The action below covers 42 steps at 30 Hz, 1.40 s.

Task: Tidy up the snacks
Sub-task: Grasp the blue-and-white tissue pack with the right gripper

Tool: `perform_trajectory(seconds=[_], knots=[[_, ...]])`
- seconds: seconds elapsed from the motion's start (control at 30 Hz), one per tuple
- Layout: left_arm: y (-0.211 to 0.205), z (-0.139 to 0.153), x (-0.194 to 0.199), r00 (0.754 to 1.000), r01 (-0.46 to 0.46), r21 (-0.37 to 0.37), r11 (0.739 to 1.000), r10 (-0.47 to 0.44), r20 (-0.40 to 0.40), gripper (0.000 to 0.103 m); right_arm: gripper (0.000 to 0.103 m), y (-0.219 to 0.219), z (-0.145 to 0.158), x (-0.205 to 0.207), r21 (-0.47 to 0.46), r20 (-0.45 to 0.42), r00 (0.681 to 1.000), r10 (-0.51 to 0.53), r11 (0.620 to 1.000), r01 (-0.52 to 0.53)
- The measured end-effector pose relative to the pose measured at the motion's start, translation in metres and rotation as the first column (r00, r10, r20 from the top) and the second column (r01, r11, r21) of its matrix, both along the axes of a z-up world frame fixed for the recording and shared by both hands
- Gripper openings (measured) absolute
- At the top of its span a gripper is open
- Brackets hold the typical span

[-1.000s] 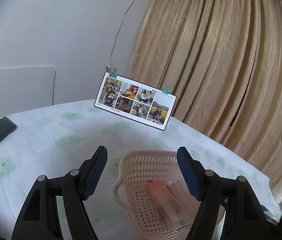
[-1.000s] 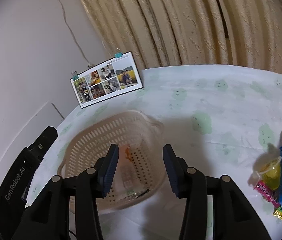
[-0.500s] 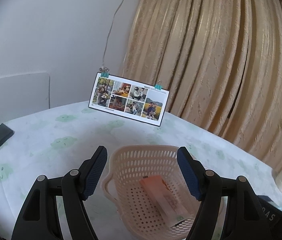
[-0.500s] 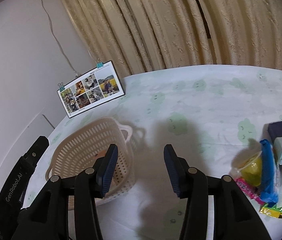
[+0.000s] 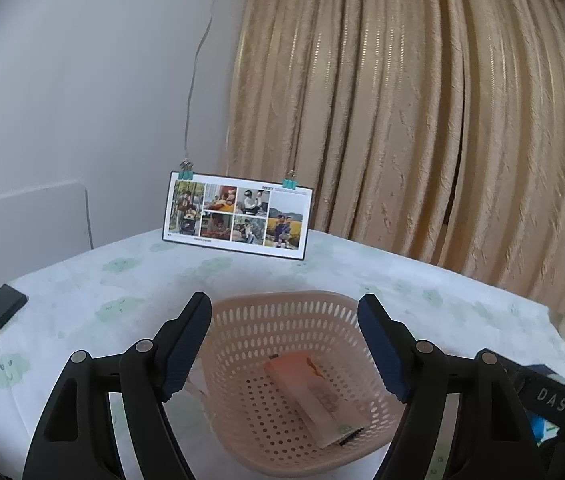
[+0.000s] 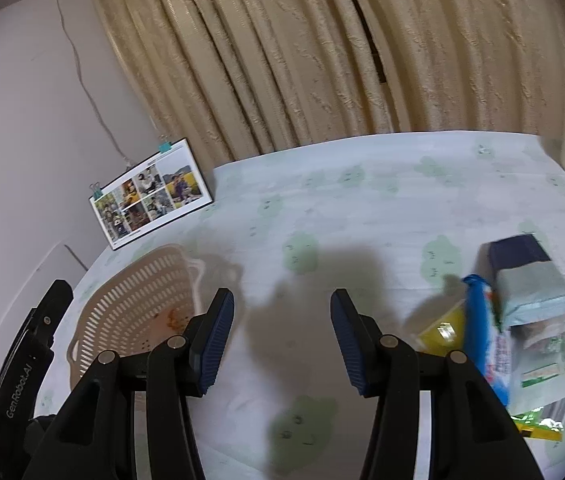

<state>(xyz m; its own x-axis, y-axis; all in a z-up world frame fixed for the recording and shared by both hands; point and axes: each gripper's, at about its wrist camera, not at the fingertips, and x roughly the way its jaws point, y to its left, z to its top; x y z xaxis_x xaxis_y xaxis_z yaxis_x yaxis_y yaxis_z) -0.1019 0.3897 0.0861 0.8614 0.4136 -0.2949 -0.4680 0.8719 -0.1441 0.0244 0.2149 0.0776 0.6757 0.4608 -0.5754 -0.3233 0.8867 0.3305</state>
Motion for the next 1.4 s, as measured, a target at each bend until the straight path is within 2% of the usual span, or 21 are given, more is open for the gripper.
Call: perform_trajectory(seconds=[0.3, 0.47, 1.1, 1.4], knots=[[-0.016, -0.003, 0.005, 1.000, 0.017, 0.062, 0.998, -0.016, -0.022, 0.076, 0.049, -0.034, -0.001, 0.001, -0.013, 0.018, 0.997, -0.070, 0.997, 0.070], [-0.022, -0.006, 0.007, 0.999, 0.023, 0.088, 0.996, -0.020, -0.031, 0.076, 0.056, -0.049, 0.000, 0.001, -0.017, 0.031, 0.994, -0.104, 0.994, 0.104], [-0.035, -0.010, 0.009, 0.999, 0.027, 0.143, 0.989, -0.023, -0.032, 0.077, 0.059, -0.104, 0.001, 0.008, 0.000, 0.033, 0.976, -0.214, 0.977, 0.214], [-0.045, -0.012, 0.013, 0.997, 0.068, 0.157, 0.985, -0.061, -0.049, 0.077, 0.060, -0.143, -0.002, 0.015, 0.019, 0.014, 0.954, -0.299, 0.954, 0.299]])
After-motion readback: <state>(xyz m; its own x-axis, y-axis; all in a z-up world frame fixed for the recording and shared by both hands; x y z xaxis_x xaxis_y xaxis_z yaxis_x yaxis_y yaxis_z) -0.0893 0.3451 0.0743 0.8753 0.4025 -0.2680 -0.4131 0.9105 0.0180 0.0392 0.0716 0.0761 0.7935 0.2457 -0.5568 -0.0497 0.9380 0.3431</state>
